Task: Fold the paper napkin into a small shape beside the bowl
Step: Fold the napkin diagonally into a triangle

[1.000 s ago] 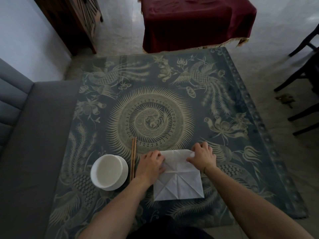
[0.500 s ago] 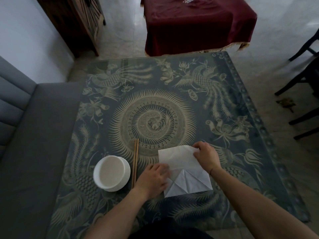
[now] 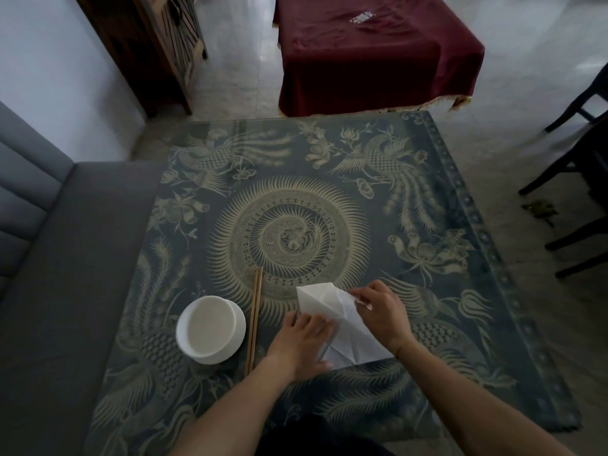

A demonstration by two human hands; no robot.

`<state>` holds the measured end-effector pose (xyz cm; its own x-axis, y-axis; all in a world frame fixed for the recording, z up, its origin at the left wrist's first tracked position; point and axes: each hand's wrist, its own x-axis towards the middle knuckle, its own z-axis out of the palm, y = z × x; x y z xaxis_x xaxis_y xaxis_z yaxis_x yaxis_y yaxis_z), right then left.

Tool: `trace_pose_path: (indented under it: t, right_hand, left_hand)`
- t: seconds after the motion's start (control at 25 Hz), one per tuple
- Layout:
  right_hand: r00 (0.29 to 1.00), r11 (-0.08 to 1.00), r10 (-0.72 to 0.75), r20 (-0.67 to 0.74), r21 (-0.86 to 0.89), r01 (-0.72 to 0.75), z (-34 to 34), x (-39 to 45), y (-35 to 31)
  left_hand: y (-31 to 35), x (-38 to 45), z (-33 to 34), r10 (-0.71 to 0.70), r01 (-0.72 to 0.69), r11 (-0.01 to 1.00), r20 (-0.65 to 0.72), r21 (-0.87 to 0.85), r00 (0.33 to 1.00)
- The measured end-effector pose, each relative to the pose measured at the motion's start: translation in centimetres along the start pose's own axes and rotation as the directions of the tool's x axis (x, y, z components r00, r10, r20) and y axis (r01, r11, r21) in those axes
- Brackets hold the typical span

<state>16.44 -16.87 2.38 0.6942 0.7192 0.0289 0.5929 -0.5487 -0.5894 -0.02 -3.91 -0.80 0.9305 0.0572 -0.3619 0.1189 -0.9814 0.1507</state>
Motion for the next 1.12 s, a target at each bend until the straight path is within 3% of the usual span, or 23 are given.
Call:
trace_pose_path:
  t: [0.32, 0.44, 0.6, 0.76, 1.12]
  right_hand:
    - [0.983, 0.984, -0.176, 0.056, -0.021, 0.177, 1.1, -2.7, -1.5]
    - [0.971, 0.972, -0.228, 0.078, -0.038, 0.231, 1.7, -3.5, -2.0]
    - [0.957, 0.959, -0.277, 0.087, -0.03, 0.28, 2.6, -4.6, -2.8]
    - [0.947, 0.957, -0.284, 0.15, -0.024, 0.29, 3.7, -5.8, -2.9]
    - [0.922, 0.927, -0.29, 0.257, -0.165, 0.338, 4.9, -6.8, -2.5]
  left_hand:
    - [0.4, 0.3, -0.6, -0.001, 0.001, 1.0, -0.033, -0.009, 0.999]
    - [-0.4, -0.7, -0.2, -0.009, 0.004, 0.999, -0.102, -0.053, 0.995]
    - [-1.8, -2.6, 0.5, -0.234, 0.193, 0.957, -0.18, -0.218, 0.955]
    - [-2.4, -2.8, 0.1, -0.468, 0.321, 0.772, -0.149, -0.55, 0.871]
    - [-1.9, -3.4, 0.5, -0.467, 0.336, 0.77, -0.119, -0.542, 0.876]
